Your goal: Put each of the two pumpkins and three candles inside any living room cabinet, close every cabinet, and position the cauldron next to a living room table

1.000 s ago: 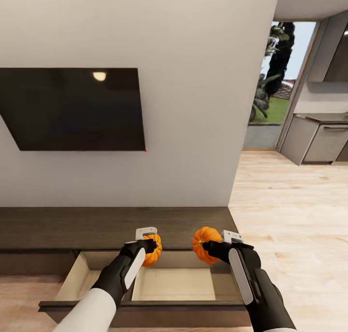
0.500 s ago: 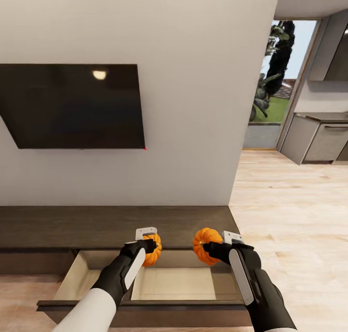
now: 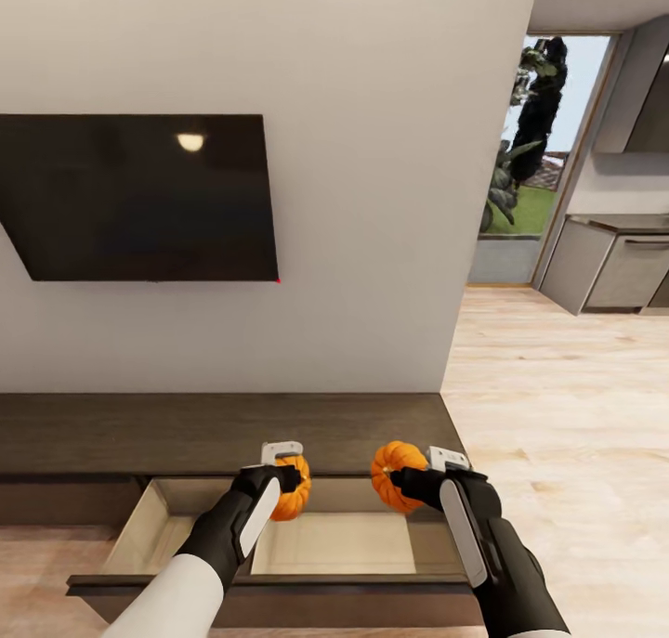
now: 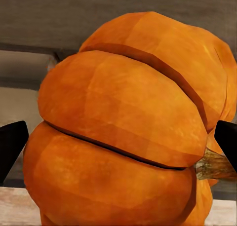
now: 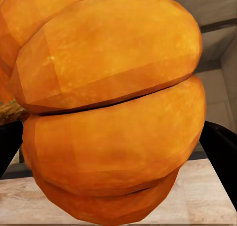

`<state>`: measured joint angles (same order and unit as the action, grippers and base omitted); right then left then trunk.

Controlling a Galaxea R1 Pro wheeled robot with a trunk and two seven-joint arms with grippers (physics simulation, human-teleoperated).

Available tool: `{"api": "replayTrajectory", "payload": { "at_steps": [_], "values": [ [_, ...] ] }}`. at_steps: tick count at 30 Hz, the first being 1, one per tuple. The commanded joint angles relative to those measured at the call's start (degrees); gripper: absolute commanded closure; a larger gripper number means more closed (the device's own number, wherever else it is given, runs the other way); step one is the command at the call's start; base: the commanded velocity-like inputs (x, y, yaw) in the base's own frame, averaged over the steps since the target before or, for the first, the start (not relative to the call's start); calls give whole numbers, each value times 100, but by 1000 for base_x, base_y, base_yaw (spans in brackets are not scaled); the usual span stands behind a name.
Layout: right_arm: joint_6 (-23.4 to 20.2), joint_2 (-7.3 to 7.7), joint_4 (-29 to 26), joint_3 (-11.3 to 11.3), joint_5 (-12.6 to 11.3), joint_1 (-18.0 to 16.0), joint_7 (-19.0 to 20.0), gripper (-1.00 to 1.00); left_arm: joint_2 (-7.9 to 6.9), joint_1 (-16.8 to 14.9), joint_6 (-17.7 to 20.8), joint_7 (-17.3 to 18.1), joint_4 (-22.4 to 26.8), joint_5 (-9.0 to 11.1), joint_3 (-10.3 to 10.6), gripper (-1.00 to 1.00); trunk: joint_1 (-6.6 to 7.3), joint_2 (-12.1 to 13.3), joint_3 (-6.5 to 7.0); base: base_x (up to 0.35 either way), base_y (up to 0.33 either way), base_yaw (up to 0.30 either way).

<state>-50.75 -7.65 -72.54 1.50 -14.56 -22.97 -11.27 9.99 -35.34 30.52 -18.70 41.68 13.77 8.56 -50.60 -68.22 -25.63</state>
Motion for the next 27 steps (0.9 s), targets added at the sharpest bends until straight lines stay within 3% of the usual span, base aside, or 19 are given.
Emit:
{"api": "replayTrajectory", "payload": {
  "at_steps": [1,6,13,17,22,27],
  "values": [
    [-1,0,31,3,-3,-1,-7,100,0,-4,109,-2,4,-13,3,100,-22,-42,-18,0,0,0],
    [-29,0,99,8,-3,-5,-7,100,0,-6,309,6,6,35,5,100,-132,-243,-107,0,0,0],
    [-9,21,383,10,9,-90,-7,100,0,-7,355,1,0,338,11,100,-286,-523,-233,0,0,0],
    [21,17,729,16,54,-209,-7,100,0,-3,322,-2,-2,359,20,100,-374,-684,-305,0,0,0],
    [31,-36,786,8,74,-234,-15,100,0,-5,274,-2,-10,362,22,100,-484,-884,-395,0,0,0],
    [30,-37,785,9,76,-243,-16,100,0,-6,277,50,-4,363,23,100,-484,-884,-395,0,0,0]
  ]
}}
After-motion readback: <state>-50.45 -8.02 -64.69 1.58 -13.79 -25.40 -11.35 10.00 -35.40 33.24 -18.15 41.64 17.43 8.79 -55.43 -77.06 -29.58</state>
